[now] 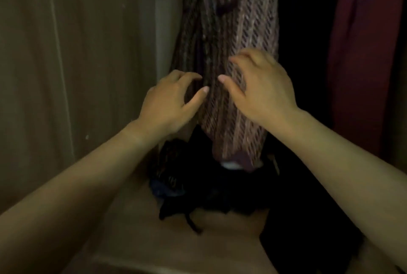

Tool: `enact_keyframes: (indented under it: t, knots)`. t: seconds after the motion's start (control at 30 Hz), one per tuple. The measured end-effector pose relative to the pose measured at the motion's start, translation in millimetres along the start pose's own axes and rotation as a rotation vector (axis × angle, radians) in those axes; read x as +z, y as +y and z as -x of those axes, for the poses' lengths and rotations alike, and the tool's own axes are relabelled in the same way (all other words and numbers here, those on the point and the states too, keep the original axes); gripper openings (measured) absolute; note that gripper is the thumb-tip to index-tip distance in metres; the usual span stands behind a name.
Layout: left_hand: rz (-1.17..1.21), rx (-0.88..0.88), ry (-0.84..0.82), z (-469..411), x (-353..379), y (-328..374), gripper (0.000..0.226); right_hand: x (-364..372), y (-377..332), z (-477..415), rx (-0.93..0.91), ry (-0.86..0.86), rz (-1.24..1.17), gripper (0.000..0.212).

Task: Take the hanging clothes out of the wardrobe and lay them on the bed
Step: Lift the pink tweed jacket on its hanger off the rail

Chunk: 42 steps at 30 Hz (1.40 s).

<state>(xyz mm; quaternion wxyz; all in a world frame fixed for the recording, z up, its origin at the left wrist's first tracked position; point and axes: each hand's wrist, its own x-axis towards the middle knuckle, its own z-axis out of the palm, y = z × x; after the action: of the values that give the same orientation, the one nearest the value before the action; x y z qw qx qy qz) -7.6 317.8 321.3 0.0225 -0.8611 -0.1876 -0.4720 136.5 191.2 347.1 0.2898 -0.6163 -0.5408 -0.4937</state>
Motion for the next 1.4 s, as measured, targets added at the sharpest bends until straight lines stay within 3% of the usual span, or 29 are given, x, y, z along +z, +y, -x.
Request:
enact_keyframes:
  t: [0.13,0.37,0.87,0.97,1.13,1.23,1.4]
  knots:
    - [-0.051,0.026,0.092,-91.6,14.1,-29.5,0.070,21.4,42.5,-98.4,-0.084,0.117,0.087,0.049]
    - [-0.051,0.098,0.256,-218.2,14.3,-62.6,0.070,56.9,81.7,-218.9,-0.166,0.140,0.154,0.044]
    - [0.151,0.213,0.422,-435.4,33.0,-140.1,0.051,77.6,144.8,-392.3,-0.028,0.118,0.590,0.046]
    - [0.188,0.223,0.485,-458.2,34.9,-153.2,0.048,75.8,149.9,-416.7,0.030,0.097,0.558,0.043]
    - [0.219,0.274,0.615,-477.0,43.6,-159.8,0.063,62.5,155.7,-438.3,0.092,0.009,0.432,0.039]
    - [0.224,0.252,0.623,-485.3,50.3,-161.4,0.071,63.2,166.3,-445.0,0.100,0.110,0.341,0.026]
    - [0.310,0.259,0.623,-496.0,54.6,-165.2,0.059,61.4,175.2,-458.2,0.140,0.178,0.236,0.013]
